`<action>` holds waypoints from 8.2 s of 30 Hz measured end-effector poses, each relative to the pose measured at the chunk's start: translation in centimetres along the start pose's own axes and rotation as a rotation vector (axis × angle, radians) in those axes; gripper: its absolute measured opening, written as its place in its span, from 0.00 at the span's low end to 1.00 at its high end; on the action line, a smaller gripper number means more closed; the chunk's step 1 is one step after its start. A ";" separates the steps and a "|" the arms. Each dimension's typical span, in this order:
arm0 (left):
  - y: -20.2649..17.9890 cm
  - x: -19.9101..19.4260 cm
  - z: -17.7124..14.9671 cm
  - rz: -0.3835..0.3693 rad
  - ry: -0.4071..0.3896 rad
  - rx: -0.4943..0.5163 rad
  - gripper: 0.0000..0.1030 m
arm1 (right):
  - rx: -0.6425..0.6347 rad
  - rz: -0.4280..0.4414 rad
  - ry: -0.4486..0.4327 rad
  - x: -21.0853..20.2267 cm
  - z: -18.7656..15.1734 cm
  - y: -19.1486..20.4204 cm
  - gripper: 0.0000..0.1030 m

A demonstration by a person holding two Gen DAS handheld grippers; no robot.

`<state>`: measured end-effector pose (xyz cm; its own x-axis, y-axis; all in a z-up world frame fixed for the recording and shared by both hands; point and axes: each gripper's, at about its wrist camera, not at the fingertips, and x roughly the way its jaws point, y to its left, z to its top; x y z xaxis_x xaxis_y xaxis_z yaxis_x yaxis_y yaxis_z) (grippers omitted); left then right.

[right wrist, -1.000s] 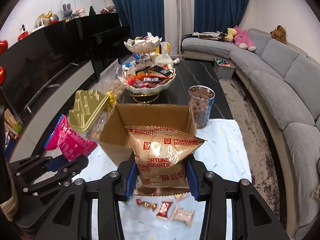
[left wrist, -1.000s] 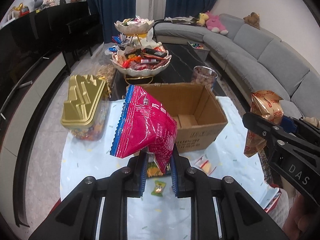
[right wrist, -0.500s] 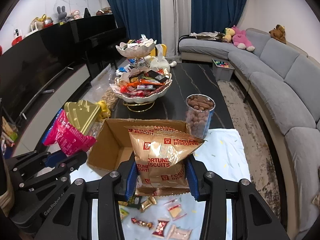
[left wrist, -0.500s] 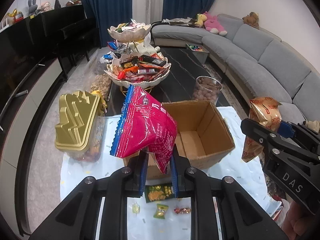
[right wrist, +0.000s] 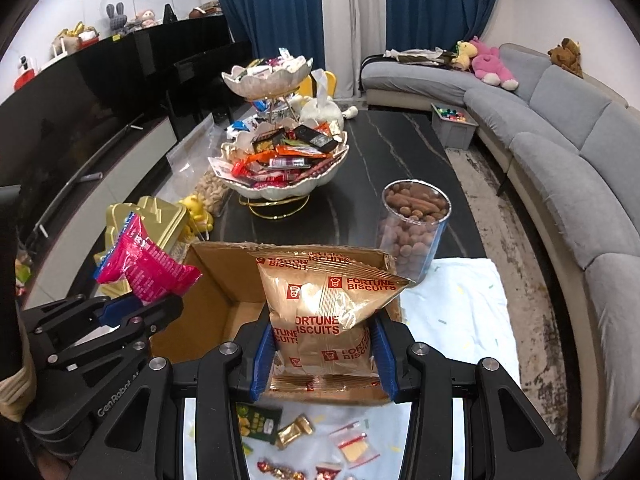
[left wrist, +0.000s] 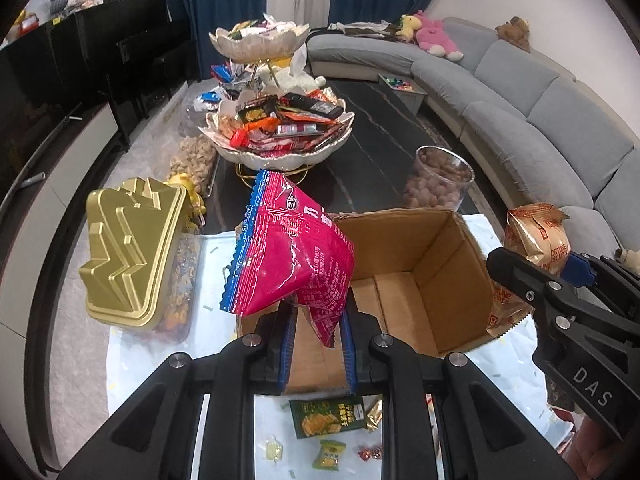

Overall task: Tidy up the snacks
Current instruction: 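Carry the pink-red bag over the box with the left tool while the right tool carries the biscuit packet, then open both tools to drop the bag and biscuit packet into the box, then withdraw both tools from the box and lower toward the remaining snacks, then grasp the green-yellow candy pack with the left tool while the right tool grasps the pink pastry, then lift and carry both held snacks toward the cardboard box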

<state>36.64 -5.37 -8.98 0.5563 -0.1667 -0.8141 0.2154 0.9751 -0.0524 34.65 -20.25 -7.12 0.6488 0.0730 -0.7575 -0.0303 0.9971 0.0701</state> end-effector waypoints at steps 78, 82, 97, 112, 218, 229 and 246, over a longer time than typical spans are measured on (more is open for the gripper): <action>-3.8 -10.3 -10.8 0.081 -0.084 0.069 0.71 | 0.061 -0.110 -0.096 -11.5 -10.1 -3.0 0.74; -3.9 -10.0 -12.0 0.081 -0.086 0.077 0.74 | 0.069 -0.118 -0.084 -11.4 -11.2 -3.2 0.74; -4.1 -7.8 -16.6 0.066 -0.063 0.103 0.74 | 0.049 -0.148 -0.066 -10.6 -15.3 -2.6 0.74; -3.4 -4.1 -19.9 0.054 -0.045 0.095 0.74 | 0.063 -0.190 -0.066 -7.8 -19.3 -2.2 0.74; -1.8 1.7 -21.6 0.052 -0.083 0.053 0.23 | 0.065 -0.175 0.012 -0.2 -22.6 -3.1 0.38; -1.6 -2.3 -20.6 0.079 -0.128 0.018 0.23 | 0.038 -0.150 -0.034 -3.8 -21.0 -1.5 0.38; -0.9 -6.9 -18.1 0.106 -0.180 -0.029 0.23 | 0.015 -0.117 -0.121 -7.9 -18.2 0.6 0.38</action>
<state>18.11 -2.44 -13.78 0.7099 -0.0836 -0.6993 0.1258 0.9920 0.0091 15.68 -19.84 -12.93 0.7342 -0.0472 -0.6773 0.0610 0.9981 -0.0035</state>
